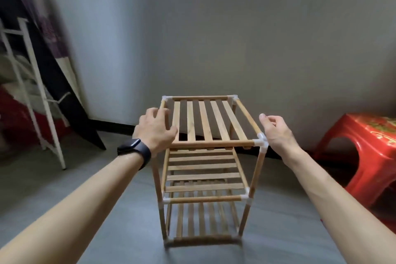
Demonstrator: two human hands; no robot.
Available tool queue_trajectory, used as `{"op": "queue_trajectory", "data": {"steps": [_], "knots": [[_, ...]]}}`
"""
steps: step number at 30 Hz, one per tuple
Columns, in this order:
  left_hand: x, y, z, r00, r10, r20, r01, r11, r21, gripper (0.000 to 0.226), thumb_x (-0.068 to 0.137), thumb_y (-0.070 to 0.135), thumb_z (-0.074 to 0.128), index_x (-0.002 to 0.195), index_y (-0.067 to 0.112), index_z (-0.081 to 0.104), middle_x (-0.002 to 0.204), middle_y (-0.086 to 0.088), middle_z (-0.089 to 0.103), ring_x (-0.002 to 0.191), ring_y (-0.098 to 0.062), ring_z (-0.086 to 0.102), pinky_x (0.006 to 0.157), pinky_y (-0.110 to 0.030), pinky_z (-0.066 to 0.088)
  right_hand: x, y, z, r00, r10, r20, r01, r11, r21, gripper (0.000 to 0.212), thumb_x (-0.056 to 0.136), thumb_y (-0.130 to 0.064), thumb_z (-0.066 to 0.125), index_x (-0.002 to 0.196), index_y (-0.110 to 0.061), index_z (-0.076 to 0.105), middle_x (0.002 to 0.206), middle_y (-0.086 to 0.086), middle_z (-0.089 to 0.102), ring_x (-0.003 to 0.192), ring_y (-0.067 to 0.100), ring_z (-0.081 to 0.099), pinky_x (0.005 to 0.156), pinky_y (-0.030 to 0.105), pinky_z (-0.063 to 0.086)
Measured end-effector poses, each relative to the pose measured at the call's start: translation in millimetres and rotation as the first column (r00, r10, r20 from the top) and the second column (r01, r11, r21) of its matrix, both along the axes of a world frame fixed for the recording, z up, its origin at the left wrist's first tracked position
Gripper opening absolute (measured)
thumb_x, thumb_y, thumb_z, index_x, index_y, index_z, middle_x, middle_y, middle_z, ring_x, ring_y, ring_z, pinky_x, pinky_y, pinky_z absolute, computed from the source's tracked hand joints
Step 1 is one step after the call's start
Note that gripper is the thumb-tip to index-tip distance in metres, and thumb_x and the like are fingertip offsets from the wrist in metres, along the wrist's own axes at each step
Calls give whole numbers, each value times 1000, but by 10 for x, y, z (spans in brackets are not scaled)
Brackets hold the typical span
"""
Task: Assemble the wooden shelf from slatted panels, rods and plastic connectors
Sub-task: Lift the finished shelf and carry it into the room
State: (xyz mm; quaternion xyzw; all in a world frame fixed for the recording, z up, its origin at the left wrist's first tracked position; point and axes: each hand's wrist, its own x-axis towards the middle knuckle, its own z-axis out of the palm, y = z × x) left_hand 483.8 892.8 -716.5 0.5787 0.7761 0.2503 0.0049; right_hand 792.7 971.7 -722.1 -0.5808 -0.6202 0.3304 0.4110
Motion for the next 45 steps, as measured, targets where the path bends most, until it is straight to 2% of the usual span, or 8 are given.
{"op": "queue_trajectory", "data": {"steps": [5, 9, 16, 20, 26, 31, 39, 45], "knots": [[-201, 103, -298, 868, 144, 476, -71, 983, -169, 78, 96, 51, 47, 157, 17, 12, 139, -13, 50, 107, -33, 58, 96, -47, 52, -175, 225, -131, 998, -17, 64, 28, 987, -161, 67, 100, -57, 42, 147, -9, 36, 133, 10, 54, 115, 27, 54, 84, 39, 45], [-213, 295, -449, 698, 169, 696, -119, 986, -120, 34, 102, 34, 40, 127, 12, 49, 103, -9, 65, 80, -24, 68, 75, -40, 61, -225, 390, -287, 999, -42, 9, 43, 980, -194, 44, 106, -43, 39, 128, -8, 51, 110, 6, 68, 96, 23, 65, 66, 32, 46], [-541, 713, -568, 614, 91, 784, -225, 972, 63, 13, 96, 26, 52, 104, 17, 54, 81, 1, 76, 76, -19, 74, 76, -48, 62, -508, 404, -661, 937, -133, -322, 121, 991, -59, 39, 103, -50, 39, 120, -21, 59, 97, 13, 72, 77, 22, 70, 66, 36, 55], [-584, 579, -756, 394, -200, 897, -176, 942, 287, 32, 100, 31, 48, 127, 13, 52, 100, -16, 75, 88, -27, 75, 75, -45, 59, -587, 350, -900, 905, -69, -419, 129, 985, 117, 63, 92, -75, 33, 132, -31, 55, 114, -4, 64, 43, 11, 51, 42, 22, 43], [-481, 562, -1201, 583, -304, 754, -226, 830, 510, 58, 97, 55, 32, 141, 20, 46, 62, -7, 48, 55, -22, 47, 50, -28, 41, -706, 430, -1148, 845, -60, -531, 189, 963, 192, 68, 93, -70, 34, 139, -22, 50, 72, -3, 48, 39, 13, 35, 36, 24, 29], [-558, 838, -924, 487, -201, 850, -350, 847, 401, 49, 94, 45, 40, 135, 26, 58, 53, 5, 40, 48, -15, 38, 47, -31, 34, -803, 724, -882, 863, -172, -475, 275, 949, 156, 59, 90, -47, 41, 136, -14, 55, 59, 1, 43, 49, 40, 36, 41, 38, 28], [-749, 1445, 137, 239, 39, 970, -253, 967, 23, 47, 90, 38, 51, 133, 24, 63, 58, 9, 36, 45, -5, 32, 45, -22, 31, -833, 1273, 35, 867, -381, -323, 379, 923, -69, 54, 85, -60, 45, 125, -33, 68, 57, -4, 65, 72, 24, 60, 80, 57, 50], [-542, 1418, 987, 205, 189, 961, -166, 974, -156, 38, 98, 33, 50, 134, 25, 62, 59, 9, 38, 45, -4, 34, 43, -18, 33, -618, 993, 832, 839, -481, -253, 445, 876, -187, 51, 90, -51, 48, 127, -23, 69, 62, -18, 68, 75, 21, 64, 84, 53, 51]]}}
